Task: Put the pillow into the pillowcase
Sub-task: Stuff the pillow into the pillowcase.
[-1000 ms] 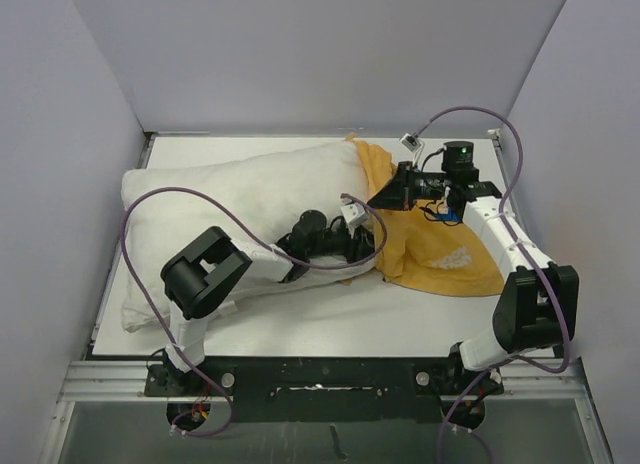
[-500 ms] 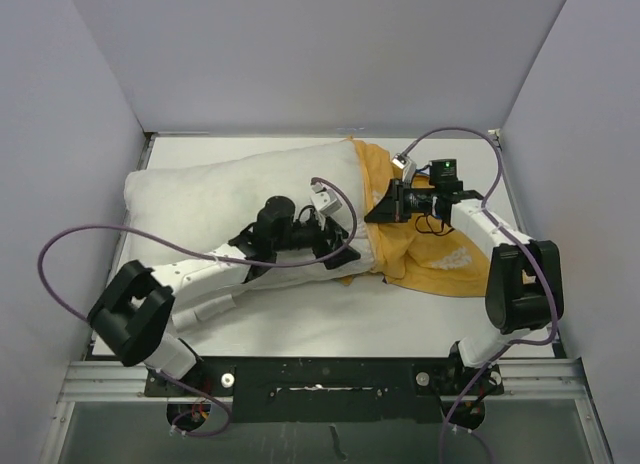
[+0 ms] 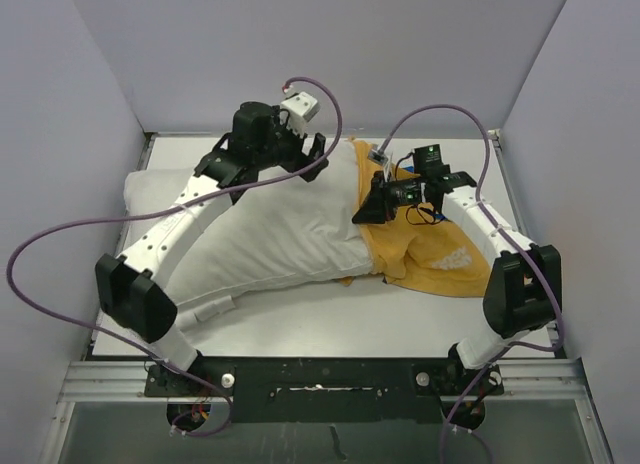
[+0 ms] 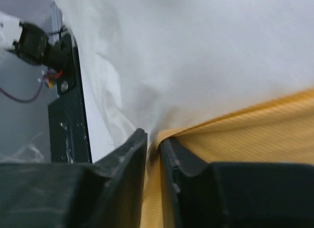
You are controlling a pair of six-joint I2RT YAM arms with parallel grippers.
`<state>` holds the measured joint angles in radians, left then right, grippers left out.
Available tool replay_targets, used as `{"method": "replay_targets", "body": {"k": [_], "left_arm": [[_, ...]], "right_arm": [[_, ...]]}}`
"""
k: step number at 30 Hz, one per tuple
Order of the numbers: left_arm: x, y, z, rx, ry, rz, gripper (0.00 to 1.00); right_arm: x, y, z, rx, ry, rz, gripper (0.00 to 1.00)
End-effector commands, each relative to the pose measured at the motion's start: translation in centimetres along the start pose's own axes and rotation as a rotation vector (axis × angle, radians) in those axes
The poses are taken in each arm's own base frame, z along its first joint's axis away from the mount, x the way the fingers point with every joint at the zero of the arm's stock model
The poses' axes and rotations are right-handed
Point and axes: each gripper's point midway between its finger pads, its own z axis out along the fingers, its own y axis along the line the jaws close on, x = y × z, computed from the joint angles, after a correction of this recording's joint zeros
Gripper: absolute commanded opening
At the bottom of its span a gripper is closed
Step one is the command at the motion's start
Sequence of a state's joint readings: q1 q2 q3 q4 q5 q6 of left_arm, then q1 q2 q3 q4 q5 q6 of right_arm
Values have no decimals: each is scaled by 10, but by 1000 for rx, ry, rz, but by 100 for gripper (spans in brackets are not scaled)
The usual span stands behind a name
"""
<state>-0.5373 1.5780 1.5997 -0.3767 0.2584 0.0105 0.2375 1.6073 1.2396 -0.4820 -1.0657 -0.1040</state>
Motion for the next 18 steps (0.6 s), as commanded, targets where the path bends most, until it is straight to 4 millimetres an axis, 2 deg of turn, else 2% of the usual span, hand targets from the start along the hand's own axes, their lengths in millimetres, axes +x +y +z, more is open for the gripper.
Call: {"method": "replay_targets", "body": {"k": [1, 4, 7, 8, 9, 10, 13, 14, 18], "left_arm": [[82, 48, 44, -94, 282, 83, 83], [106, 45, 61, -23, 289, 122, 78], [125, 38, 69, 65, 311, 121, 55], [130, 37, 72, 86, 325, 107, 45], [134, 33, 74, 118, 332, 90, 39], [135, 30, 75, 138, 333, 79, 35], [140, 24, 75, 177, 331, 56, 20], [142, 22, 74, 185, 328, 52, 16], [143, 15, 69, 217, 300, 41, 7]], "right_arm": [[-20, 25, -16, -55, 47, -214, 28], [-53, -1, -53, 47, -22, -220, 45], [-83, -39, -72, 168, -41, -190, 63], [-89, -55, -72, 212, -33, -166, 70], [-96, -71, -70, 261, -26, -147, 76], [-102, -86, -65, 292, -23, -115, 79], [-111, -128, -44, 385, 7, -32, 80], [-119, -136, -41, 406, 5, -31, 80], [-115, -170, -19, 464, 36, 4, 79]]}}
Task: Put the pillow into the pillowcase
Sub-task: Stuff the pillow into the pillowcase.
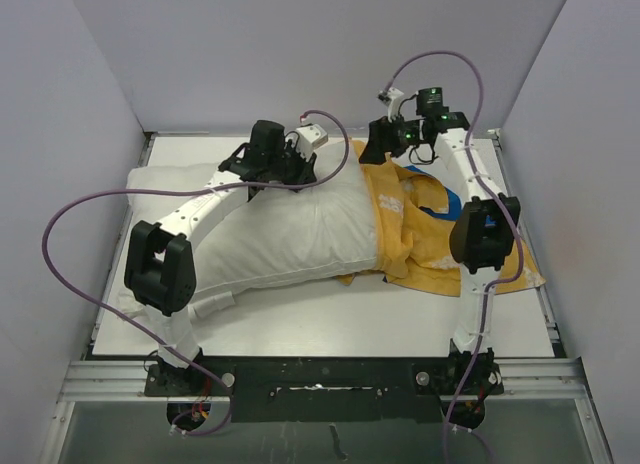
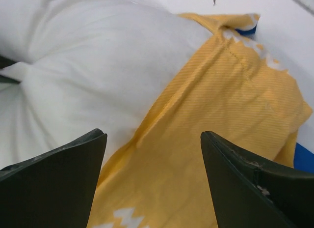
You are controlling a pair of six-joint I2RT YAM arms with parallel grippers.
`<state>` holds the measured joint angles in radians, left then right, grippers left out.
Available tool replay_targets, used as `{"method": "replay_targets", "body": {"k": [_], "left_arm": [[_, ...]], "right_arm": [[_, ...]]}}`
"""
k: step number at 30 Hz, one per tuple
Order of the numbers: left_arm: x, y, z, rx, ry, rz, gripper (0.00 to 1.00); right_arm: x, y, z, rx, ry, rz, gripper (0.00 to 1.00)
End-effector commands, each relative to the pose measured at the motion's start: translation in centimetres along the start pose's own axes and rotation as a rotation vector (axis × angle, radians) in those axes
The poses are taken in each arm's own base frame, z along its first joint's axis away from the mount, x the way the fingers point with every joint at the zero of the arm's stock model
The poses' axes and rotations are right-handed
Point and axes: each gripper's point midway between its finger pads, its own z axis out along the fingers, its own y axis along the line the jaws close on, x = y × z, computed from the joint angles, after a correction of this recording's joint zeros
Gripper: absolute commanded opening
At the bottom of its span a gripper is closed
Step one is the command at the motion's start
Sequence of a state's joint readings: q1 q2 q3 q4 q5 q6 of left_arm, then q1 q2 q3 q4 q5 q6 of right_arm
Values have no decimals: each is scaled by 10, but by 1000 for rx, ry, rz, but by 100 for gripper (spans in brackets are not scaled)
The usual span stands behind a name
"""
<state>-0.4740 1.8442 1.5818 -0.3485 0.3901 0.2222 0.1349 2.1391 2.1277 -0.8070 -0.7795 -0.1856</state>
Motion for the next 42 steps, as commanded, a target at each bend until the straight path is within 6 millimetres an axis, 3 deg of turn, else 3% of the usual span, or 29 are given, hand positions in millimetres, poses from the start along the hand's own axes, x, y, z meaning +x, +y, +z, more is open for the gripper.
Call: {"method": "replay_targets", "body": {"k": [1, 7, 10, 12, 17, 21, 23, 26, 28, 31, 34, 37, 39, 40, 42], "left_arm": [[34, -29, 5, 133, 62, -49, 6], [35, -38, 5, 185, 42, -59, 2], [36, -43, 7, 213, 29, -50, 0], [37, -47, 7, 240, 24, -31, 0], [37, -55, 5, 299, 10, 13, 0], [33, -63, 8, 379, -21, 74, 0], [29, -69, 12, 448, -41, 126, 0], [19, -75, 15, 535, -69, 170, 0], [1, -79, 11, 571, -110, 197, 0], [-28, -85, -5, 586, -211, 234, 0], [-68, -94, -34, 555, -373, 279, 0], [-109, -105, -71, 504, -556, 334, 0], [-124, -97, -79, 417, -624, 328, 0], [-124, -88, -76, 373, -633, 306, 0], [-115, -68, -60, 313, -621, 223, 0]], "right_arm": [[0, -16, 23, 117, 49, 55, 79], [8, -35, 48, 157, 61, 60, 70], [4, -37, 53, 168, 50, 36, 35], [-4, -34, 52, 168, 34, 7, 20], [-26, -30, 50, 189, -1, -60, 1], [-39, -12, 59, 67, -51, -51, 0], [-52, 15, 67, -31, -93, -63, 0], [-77, 71, 70, -158, -144, -118, 0], [-96, 115, 58, -267, -191, -133, 0], [-119, 182, 22, -421, -257, -170, 0], [-127, 225, -15, -555, -302, -169, 0], [-121, 238, -39, -630, -310, -83, 0], [-112, 235, -39, -601, -319, -63, 0], [-96, 222, -27, -534, -280, -14, 0], [-69, 186, -3, -369, -209, 22, 9]]}}
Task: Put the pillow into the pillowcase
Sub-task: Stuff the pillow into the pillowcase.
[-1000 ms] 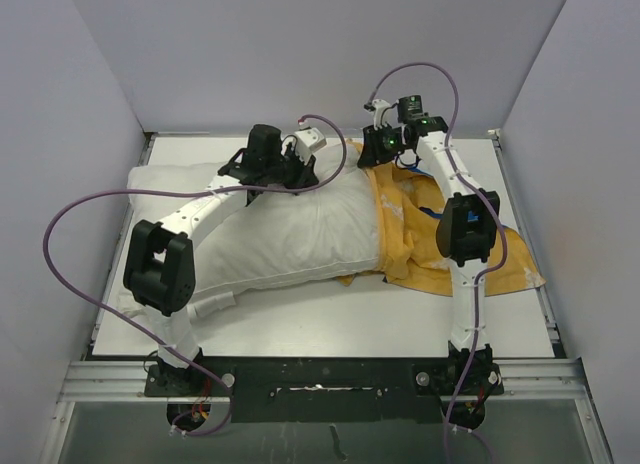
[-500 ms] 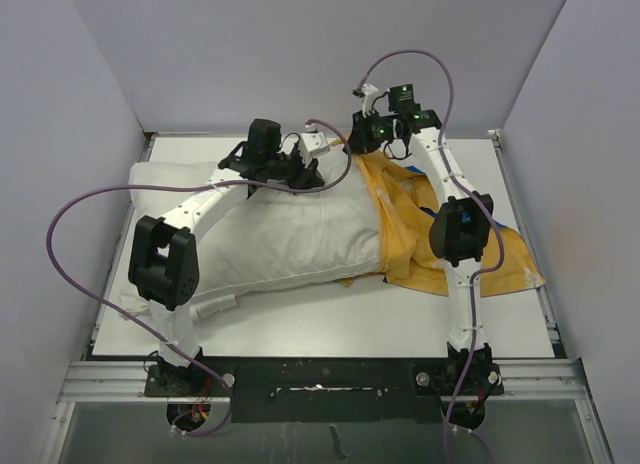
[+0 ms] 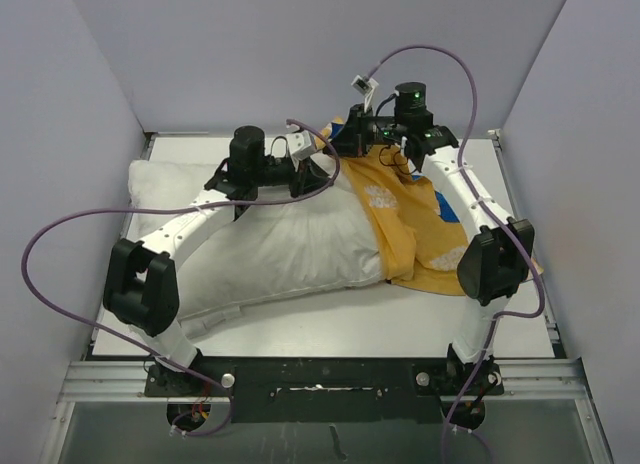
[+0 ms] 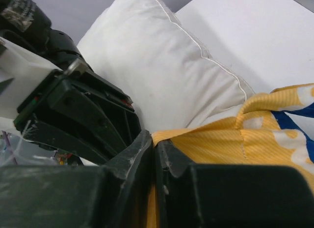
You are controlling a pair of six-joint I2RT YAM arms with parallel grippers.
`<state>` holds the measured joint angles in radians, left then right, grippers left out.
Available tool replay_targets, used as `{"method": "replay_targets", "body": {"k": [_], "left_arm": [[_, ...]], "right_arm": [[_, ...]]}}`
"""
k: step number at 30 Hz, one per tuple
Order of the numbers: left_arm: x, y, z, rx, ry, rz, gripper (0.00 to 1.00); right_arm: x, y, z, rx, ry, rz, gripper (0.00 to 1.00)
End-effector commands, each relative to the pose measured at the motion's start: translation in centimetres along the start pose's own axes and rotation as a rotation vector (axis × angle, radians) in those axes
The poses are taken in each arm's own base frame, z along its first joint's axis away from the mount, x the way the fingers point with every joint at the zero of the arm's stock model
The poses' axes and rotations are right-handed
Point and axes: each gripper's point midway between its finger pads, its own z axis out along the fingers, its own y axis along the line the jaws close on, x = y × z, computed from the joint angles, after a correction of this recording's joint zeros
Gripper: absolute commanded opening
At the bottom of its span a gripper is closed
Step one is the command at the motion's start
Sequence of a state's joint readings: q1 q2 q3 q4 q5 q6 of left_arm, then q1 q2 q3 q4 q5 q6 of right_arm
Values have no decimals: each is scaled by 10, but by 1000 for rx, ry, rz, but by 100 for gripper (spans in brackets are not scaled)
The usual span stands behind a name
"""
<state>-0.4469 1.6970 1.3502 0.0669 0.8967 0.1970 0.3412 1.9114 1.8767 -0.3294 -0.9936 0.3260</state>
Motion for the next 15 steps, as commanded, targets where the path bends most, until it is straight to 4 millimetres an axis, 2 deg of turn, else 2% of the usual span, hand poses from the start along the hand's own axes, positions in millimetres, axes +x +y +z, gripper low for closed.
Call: {"method": "replay_targets", "body": {"k": [1, 3, 4, 6, 7, 8, 9, 12, 14, 15], "left_arm": [[-57, 22, 5, -109, -227, 73, 0], [-32, 33, 14, -128, -209, -20, 0], [-21, 37, 18, -136, -194, -49, 0], [-4, 49, 21, -194, -182, -109, 0], [3, 55, 20, -221, -181, -125, 0], [6, 59, 18, -252, -180, -140, 9], [7, 68, 13, -308, -179, -157, 22], [-4, 80, -11, -408, -172, -197, 52], [-16, 83, -32, -469, -151, -233, 63], [-23, 83, -42, -497, -136, -250, 66]], "right_arm": [[16, -7, -5, 76, 40, -34, 14], [44, -51, -11, 175, 103, 8, 18], [55, -67, -15, 205, 135, 19, 20], [67, -83, -23, 225, 185, 26, 25], [66, -82, -28, 222, 195, 11, 29], [61, -77, -34, 221, 198, -25, 37], [53, -68, -41, 216, 197, -79, 47], [23, -36, -73, 214, 175, -227, 82], [2, -15, -105, 224, 121, -299, 93], [-4, -7, -119, 233, 97, -337, 99]]}}
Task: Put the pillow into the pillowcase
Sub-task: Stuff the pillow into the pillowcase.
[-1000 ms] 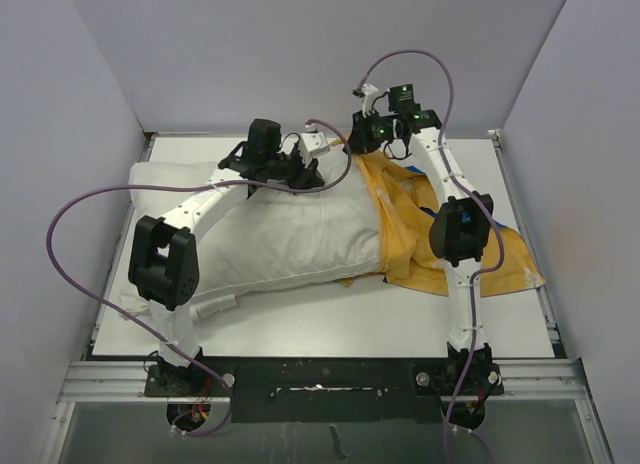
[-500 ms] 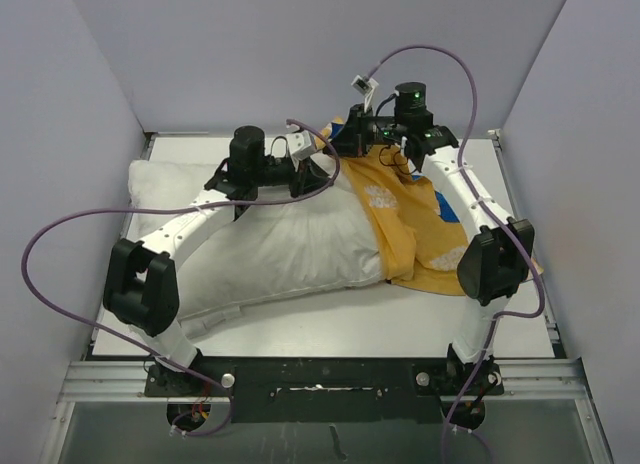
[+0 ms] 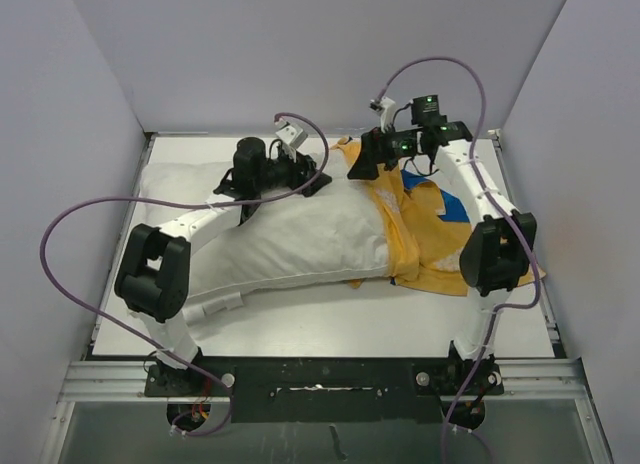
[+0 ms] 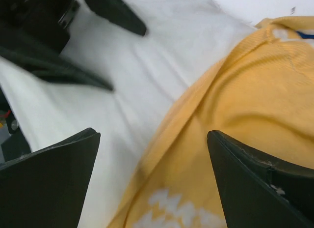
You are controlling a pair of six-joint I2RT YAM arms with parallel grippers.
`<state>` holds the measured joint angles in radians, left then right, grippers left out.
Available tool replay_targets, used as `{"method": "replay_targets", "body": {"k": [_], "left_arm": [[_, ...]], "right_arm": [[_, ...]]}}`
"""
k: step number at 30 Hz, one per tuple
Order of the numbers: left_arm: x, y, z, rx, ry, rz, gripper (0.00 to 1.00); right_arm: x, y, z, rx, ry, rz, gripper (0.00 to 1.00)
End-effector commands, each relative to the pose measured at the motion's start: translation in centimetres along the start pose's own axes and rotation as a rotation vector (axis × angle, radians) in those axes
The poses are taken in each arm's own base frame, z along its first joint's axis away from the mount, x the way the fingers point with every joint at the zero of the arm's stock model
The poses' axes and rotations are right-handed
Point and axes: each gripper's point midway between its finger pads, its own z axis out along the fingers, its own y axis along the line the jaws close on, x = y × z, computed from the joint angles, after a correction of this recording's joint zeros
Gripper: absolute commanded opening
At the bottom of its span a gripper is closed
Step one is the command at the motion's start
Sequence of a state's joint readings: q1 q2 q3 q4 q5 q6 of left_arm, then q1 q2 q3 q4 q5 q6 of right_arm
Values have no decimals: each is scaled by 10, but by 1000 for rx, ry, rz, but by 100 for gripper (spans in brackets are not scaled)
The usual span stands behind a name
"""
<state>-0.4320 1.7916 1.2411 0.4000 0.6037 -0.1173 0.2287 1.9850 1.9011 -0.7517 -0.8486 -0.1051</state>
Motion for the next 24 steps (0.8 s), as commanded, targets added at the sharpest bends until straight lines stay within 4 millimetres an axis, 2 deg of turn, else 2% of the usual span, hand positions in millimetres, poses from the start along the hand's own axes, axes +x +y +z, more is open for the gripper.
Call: {"method": "replay_targets", "body": {"k": [1, 2, 6, 7, 10, 11, 13, 14, 16, 18, 20, 24], "left_arm": [[-70, 20, -50, -203, -53, -43, 68], [-74, 18, -61, -218, -36, -60, 69], [-84, -12, -99, -211, 12, -66, 70], [-90, -28, -110, -192, 5, -50, 71], [-81, -83, -127, -106, 18, 62, 71], [-71, -116, -126, -36, 29, 149, 71], [-35, -164, -126, 63, 53, 339, 74], [-21, -186, -126, 104, 49, 451, 75], [10, -213, -125, 163, 58, 661, 78], [35, -227, -122, 212, 82, 802, 79], [49, -225, -113, 206, 125, 858, 80], [70, -208, -91, 165, 201, 930, 81]], "right_arm": [[-58, 66, -114, 57, -187, -348, 98], [-55, 69, -124, 87, -198, -403, 98], [-8, 90, -136, 119, -212, -495, 98], [5, 96, -137, 117, -222, -507, 98], [63, 119, -130, 12, -138, -450, 100], [83, 126, -127, -28, -104, -404, 96], [114, 138, -124, -58, -50, -377, 88], [128, 143, -121, -57, -25, -384, 86], [154, 139, -115, 10, 43, -390, 81], [174, 133, -108, 55, 103, -371, 75], [187, 119, -103, 106, 146, -298, 70], [181, 91, -102, 233, 162, -244, 64]]}}
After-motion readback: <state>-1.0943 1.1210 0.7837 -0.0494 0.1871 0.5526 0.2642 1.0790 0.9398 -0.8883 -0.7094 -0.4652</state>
